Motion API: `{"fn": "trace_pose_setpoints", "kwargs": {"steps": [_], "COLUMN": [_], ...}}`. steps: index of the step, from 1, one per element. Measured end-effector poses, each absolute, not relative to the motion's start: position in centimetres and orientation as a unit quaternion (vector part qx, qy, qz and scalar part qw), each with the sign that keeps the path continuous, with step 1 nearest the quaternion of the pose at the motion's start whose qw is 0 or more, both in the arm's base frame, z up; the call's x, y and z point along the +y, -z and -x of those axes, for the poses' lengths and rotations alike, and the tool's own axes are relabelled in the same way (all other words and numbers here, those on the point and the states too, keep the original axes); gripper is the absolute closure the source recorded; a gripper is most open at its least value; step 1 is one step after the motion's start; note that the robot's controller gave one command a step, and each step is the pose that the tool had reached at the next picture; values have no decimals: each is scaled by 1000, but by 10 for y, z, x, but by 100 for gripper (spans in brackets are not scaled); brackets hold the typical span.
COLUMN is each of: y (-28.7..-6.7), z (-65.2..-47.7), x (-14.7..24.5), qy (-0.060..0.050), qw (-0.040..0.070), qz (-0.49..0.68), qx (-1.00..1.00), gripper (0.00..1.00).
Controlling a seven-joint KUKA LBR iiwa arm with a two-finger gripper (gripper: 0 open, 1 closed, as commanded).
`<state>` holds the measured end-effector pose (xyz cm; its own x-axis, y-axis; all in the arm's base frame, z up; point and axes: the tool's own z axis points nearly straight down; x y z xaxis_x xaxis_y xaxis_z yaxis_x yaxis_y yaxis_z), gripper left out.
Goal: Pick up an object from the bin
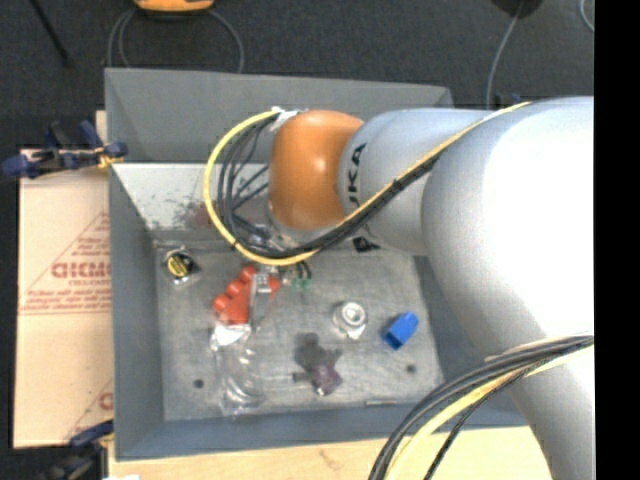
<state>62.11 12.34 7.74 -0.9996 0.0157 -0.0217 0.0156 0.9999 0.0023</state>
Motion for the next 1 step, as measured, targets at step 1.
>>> {"fn": "trace_pose_setpoints", "kwargs": {"steps": [1], "y": [-221], "z": [-615], "x": [130], "qy": [-2], "qw": [6], "qz": [-5], "qx": [1000], "gripper": [100]}}
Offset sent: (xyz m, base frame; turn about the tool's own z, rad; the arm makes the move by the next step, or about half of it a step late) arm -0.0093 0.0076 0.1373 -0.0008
